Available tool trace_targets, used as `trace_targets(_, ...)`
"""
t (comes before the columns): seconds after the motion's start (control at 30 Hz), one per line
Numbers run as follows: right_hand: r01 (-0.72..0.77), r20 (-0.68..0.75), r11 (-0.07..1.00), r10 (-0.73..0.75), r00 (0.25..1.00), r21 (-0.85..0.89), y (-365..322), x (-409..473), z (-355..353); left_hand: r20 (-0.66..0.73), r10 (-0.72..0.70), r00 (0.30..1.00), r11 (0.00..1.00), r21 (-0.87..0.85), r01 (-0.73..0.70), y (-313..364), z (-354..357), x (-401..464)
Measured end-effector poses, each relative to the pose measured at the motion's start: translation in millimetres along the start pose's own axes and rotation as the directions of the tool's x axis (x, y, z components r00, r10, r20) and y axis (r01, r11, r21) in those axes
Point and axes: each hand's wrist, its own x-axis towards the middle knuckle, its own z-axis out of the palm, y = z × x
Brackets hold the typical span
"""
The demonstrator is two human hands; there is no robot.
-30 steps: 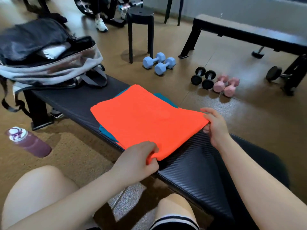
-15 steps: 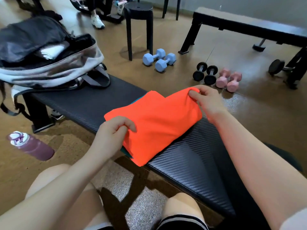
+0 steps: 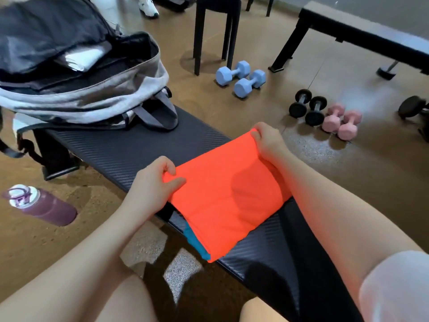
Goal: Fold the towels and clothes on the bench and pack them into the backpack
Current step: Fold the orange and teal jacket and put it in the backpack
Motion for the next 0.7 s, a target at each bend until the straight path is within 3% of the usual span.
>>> trace_targets(0.07,-0.044,-0.036,0.993,0.04,0.999,-0.11,0,-2,8,0.094,-0.038,0.995,0.991,0.133,0.025,-9,1,-1)
trace_targets(0.1,-0.015,-0.121,0.985,-0.006,0.993,-0.173,-2,-6,9,0.084,-0.028,0.996,0.974,0.225,0.008,-9,1,-3)
trace_targets(0.17,0.175,-0.258,0.958,-0.233,0.938,-0.227,-10,-20,6,-0.03,0.1,0.994,0.924,0.375,-0.082,-1,1,-10)
trace_targets(0.2,0.322,-0.261,0.919,-0.375,0.889,-0.227,-15,-33,4,-0.053,0.21,0.976,0.904,0.392,-0.173,8,3,-13)
trace_targets(0.27,0.591,-0.132,0.77,-0.629,0.766,-0.24,-19,-65,7,0.024,0.407,0.913,0.835,0.397,-0.382,30,14,-18)
trace_targets(0.33,0.72,0.081,0.637,-0.731,0.677,-0.275,-11,-90,19,0.164,0.451,0.877,0.777,0.411,-0.476,42,37,-25)
trace_targets(0.47,0.699,0.382,0.643,-0.589,0.713,-0.313,14,-86,19,0.397,0.279,0.874,0.746,0.484,-0.458,25,65,-32)
trace_targets(0.57,0.684,0.401,0.661,-0.562,0.723,-0.309,31,-69,6,0.418,0.226,0.88,0.755,0.496,-0.429,18,63,-35)
trace_targets(0.7,0.471,0.355,0.827,-0.359,0.863,-0.308,59,-58,-7,0.393,0.254,0.883,0.741,0.507,-0.439,19,60,-35)
